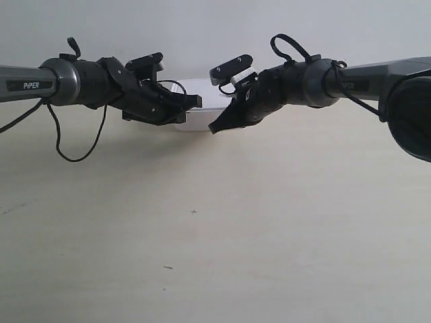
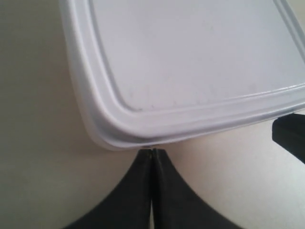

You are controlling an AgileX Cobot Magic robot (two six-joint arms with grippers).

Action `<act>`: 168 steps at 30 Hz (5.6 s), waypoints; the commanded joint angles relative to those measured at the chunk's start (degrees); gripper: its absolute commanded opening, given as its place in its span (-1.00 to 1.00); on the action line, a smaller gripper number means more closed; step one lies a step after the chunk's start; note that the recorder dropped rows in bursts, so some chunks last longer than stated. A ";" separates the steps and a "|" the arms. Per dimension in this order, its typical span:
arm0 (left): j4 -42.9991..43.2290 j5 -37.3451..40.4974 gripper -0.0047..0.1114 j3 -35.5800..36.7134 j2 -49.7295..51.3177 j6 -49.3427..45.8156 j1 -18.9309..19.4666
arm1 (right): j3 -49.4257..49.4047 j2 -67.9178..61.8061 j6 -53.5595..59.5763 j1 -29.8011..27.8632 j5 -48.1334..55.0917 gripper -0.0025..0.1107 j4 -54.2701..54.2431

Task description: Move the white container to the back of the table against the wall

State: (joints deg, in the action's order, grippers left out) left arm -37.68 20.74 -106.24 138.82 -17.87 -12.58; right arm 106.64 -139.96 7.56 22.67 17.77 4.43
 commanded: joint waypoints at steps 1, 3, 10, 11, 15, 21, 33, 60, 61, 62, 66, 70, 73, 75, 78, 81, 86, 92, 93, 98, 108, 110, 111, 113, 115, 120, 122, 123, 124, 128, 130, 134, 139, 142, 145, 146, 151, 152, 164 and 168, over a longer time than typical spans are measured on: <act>-0.61 -1.06 -0.92 -0.59 -0.15 -1.03 0.09 | 0.75 -0.05 0.35 -0.11 -1.85 -0.96 0.33; -0.77 -1.20 -0.92 -0.59 -0.15 -1.27 0.09 | 1.88 -0.59 0.35 -0.11 -1.39 -0.96 0.33; -0.77 -1.97 -0.92 -0.59 -0.15 -1.40 0.09 | 5.75 -2.08 0.35 -0.11 0.51 -0.96 0.22; -0.77 -2.29 -0.92 -0.59 -0.15 -1.40 0.09 | 5.75 -2.08 0.35 -0.11 0.51 -0.96 0.22; -0.77 -3.51 -0.92 -0.59 -0.15 -1.40 0.09 | 5.75 -2.08 0.35 -0.11 0.01 -0.96 0.22; -0.90 0.52 -0.92 -1.80 1.05 -1.64 0.51 | 5.75 -2.58 0.35 -0.11 -0.28 -0.96 0.22; -2.56 1.73 -0.92 -5.92 3.69 -1.64 0.99 | 5.75 -3.97 0.35 -0.11 -1.19 -0.96 0.22; -6.58 5.82 -0.92 -14.14 7.93 -7.06 1.56 | 5.75 -4.02 0.35 -1.09 -4.74 -0.96 0.39; -6.58 6.07 -0.92 -14.41 8.05 -7.15 1.59 | 5.75 -4.02 0.35 -1.09 -4.86 -0.96 0.39; -6.70 6.25 -0.92 -14.53 8.17 -7.27 1.69 | 5.75 -4.02 0.35 -1.09 -4.86 -0.96 0.39; -6.80 6.50 -0.92 -14.64 8.25 -7.93 1.84 | 5.75 -4.13 0.35 -1.09 -5.01 -0.96 0.39; -6.80 6.64 -0.92 -14.68 8.25 -8.05 2.04 | 5.75 -4.50 0.35 -1.35 -5.00 -0.96 0.39; -6.80 7.06 -0.92 -14.68 8.25 -8.75 2.31 | 5.75 -4.77 0.35 -1.48 -4.25 -0.96 0.50; -6.80 7.17 -0.92 -14.68 8.25 -8.74 2.44 | 5.75 -4.77 0.35 -1.67 -4.20 -0.96 0.50; -6.80 7.54 -0.92 -14.68 8.25 -8.74 2.43 | 5.75 -4.77 0.35 -1.70 -4.20 -0.96 0.39; -6.84 7.97 -0.92 -14.68 8.25 -8.74 2.43 | 5.75 -4.77 0.35 -1.75 -4.02 -0.96 0.38; -6.84 10.48 -0.92 -14.68 8.15 -8.95 2.43 | 5.75 -4.77 0.35 -1.75 -3.75 -0.96 0.38; -6.30 10.85 -0.92 -12.31 5.61 -8.95 2.43 | 5.75 -4.77 0.35 -1.75 -2.67 -0.96 0.60; -5.67 11.11 -0.92 -11.65 4.96 -8.95 2.43 | 5.75 -4.65 0.35 -1.75 -2.57 -0.96 0.60; -4.02 9.84 -0.92 -6.07 1.09 -8.95 2.56 | 5.75 -3.95 0.89 -1.75 0.17 -0.96 2.44; -4.02 3.49 -0.92 11.73 -9.81 -9.37 2.78 | -4.06 3.67 1.43 -1.75 1.64 -0.96 4.61; -4.02 1.15 -0.92 16.30 -13.78 -10.29 2.78 | -8.39 6.93 1.43 -1.75 0.32 -0.96 4.73; -4.02 -0.08 -0.92 18.42 -15.58 -10.43 2.78 | -10.77 8.34 1.43 -1.75 -0.65 -0.96 4.73; -4.89 -4.70 -0.92 26.10 -22.11 -10.43 2.78 | -17.76 14.42 0.78 -1.75 -3.85 -0.96 4.04; -6.25 -8.17 -0.92 32.41 -28.48 -10.43 2.68 | -24.33 20.45 -0.24 -1.75 -6.01 -0.96 1.61; -16.80 -12.72 -0.92 45.63 -41.72 -10.47 0.56 | -40.23 38.00 -0.24 -1.64 -8.18 -0.96 -1.86; -16.80 -14.63 -0.92 50.59 -46.87 -10.57 -1.39 | -44.76 44.49 -0.24 -1.64 -8.18 -0.96 -3.20; -16.80 -15.64 -0.92 53.62 -49.30 -10.57 -2.54 | -47.25 48.24 -0.24 -1.64 -8.47 -0.96 -4.43; -16.93 -16.31 -0.92 56.28 -51.88 -10.57 -3.55 | -49.29 51.08 -0.24 -1.64 -8.48 -0.96 -5.80; -16.93 -16.75 -0.92 65.95 -62.61 -10.47 -6.27 | -56.40 63.80 -0.24 -1.64 -7.31 -0.96 -9.06; -16.93 -16.61 -0.92 69.61 -67.22 -10.47 -6.81 | -58.88 68.67 -0.24 -1.64 -6.35 -0.96 -9.06; -16.93 -16.10 -0.92 75.98 -76.17 -10.47 -6.82 | -63.30 77.54 -0.24 -1.64 -4.24 -0.96 -9.06; -17.17 -13.10 -0.92 81.48 -86.63 -10.47 -6.82 | -68.42 89.62 -3.19 -1.64 -3.82 -0.96 -10.14; -17.57 -11.49 -0.92 83.71 -92.30 -10.24 -6.82 | -71.34 95.87 -3.30 -1.64 -3.82 -0.96 -12.80; -18.41 -8.37 -0.92 85.53 -98.06 -10.24 -6.82 | -75.25 103.25 -3.20 -1.64 -1.29 -0.96 -15.96; -18.41 -7.18 -0.92 86.35 -100.34 -10.24 -6.82 | -77.08 106.77 -3.11 -1.64 0.67 -0.96 -17.36; -19.83 -8.38 -0.92 91.26 -107.19 -10.24 -6.82 | -83.87 119.58 -3.23 -1.64 2.34 -0.96 -19.62; -19.84 -8.48 -0.92 92.57 -108.50 -10.47 -6.82 | -85.23 123.48 -3.23 -1.64 2.24 -0.96 -21.33; -23.41 -16.10 -0.92 99.75 -114.35 -10.35 -6.82 | -87.70 139.96 -6.04 -1.64 5.91 -0.96 -25.52; -25.42 -17.35 -0.92 101.63 -115.89 -10.26 -6.82 | -88.21 139.96 -10.51 -1.64 6.46 -0.96 -25.52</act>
State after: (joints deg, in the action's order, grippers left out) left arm -61.17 5.00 -5.86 24.09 -28.10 -19.01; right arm 19.11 -0.20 0.00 21.22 23.35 -21.06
